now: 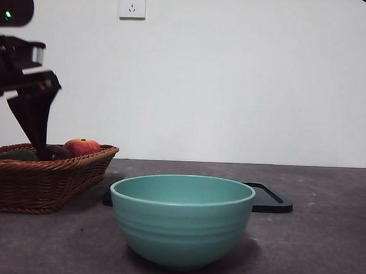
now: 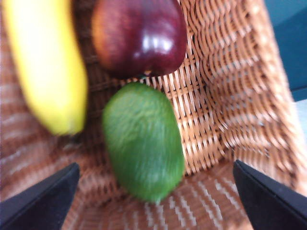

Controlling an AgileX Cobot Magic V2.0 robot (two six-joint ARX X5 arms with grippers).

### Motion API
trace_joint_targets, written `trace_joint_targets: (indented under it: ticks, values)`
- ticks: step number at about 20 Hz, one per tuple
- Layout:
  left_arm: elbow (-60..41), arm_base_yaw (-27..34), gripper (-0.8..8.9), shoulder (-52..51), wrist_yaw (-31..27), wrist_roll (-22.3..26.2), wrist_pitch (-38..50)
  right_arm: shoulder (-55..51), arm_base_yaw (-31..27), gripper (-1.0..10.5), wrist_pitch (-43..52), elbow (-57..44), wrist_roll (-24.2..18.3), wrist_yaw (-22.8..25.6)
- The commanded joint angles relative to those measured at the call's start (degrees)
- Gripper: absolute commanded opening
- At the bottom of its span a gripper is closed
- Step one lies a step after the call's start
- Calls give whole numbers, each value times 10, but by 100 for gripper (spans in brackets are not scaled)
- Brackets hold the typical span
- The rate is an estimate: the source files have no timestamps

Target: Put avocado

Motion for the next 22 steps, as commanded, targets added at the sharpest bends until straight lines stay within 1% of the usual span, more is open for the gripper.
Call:
trace_joint_targets:
  ticks: [1,6,8,10,12,15,19,22]
  values:
    - [11,-7,497,25,-9,3,14,5,3,486,6,10,3,0]
    - [11,-12,494,58,-17,1,28,5,2,486,6,10,4,-1]
    - [11,-12,473,68,-17,1,28,5,3,486,6,10,4,-1]
    - [11,-12,387,70,-18,1,29,5,3,486,6,10,4,0]
    - [11,-12,340,70,-18,1,30,5,3,486,6,10,4,-1]
    - [11,-12,214,70,-19,1,30,5,2,486,6,10,4,-1]
    - [16,-12,203,68,-19,-1,23,5,2,486,6,10,3,-1]
    - [40,-12,203,57,-18,-2,4,5,2,486,6,10,4,-1]
